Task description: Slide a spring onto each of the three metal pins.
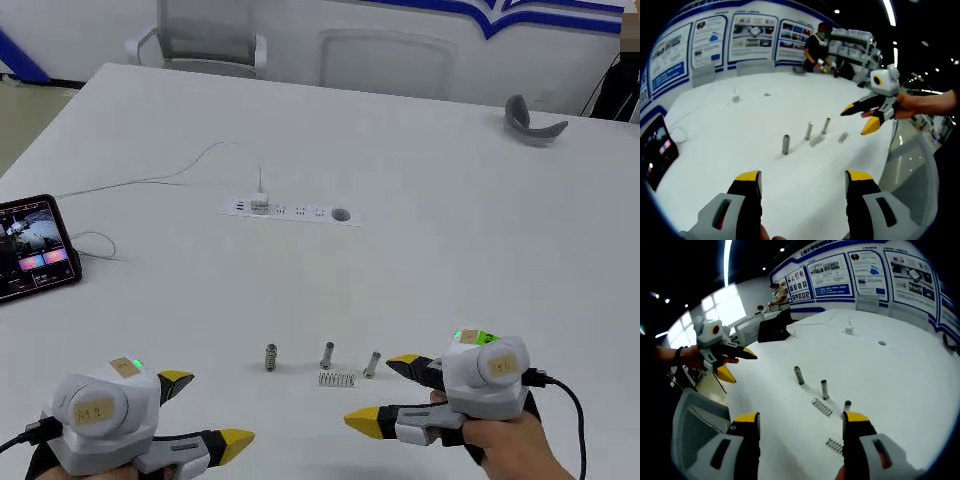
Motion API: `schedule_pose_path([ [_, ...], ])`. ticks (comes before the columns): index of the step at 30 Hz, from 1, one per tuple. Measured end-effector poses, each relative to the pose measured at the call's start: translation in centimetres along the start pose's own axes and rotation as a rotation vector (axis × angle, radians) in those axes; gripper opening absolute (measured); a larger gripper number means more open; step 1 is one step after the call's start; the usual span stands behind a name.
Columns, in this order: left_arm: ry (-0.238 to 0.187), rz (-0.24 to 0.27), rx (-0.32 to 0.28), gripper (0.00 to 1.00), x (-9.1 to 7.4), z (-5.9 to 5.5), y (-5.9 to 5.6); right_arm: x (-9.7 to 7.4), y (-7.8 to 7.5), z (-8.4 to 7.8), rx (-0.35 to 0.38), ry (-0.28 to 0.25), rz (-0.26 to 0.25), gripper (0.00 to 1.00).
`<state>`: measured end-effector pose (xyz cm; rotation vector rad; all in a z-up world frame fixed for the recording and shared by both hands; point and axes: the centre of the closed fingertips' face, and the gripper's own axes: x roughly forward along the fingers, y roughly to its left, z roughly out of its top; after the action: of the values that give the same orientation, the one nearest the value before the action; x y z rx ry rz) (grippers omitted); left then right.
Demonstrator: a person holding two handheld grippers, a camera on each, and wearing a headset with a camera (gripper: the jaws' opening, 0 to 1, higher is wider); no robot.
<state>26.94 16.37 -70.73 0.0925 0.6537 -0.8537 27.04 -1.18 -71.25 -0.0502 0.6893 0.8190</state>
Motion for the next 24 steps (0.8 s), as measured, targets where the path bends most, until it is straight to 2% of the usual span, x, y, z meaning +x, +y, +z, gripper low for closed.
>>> schedule_pose_path([
  [10,0.008,0.001,0.003,0.69,0.0,-0.1,0.1,-2.1,-0.7,-2.3,0.077,-0.022,-0.050,0.71],
  [24,0.015,-0.017,0.023,0.70,0.6,0.3,-0.7,-3.2,-0.7,-3.7,0.131,-0.043,-0.082,0.75],
])
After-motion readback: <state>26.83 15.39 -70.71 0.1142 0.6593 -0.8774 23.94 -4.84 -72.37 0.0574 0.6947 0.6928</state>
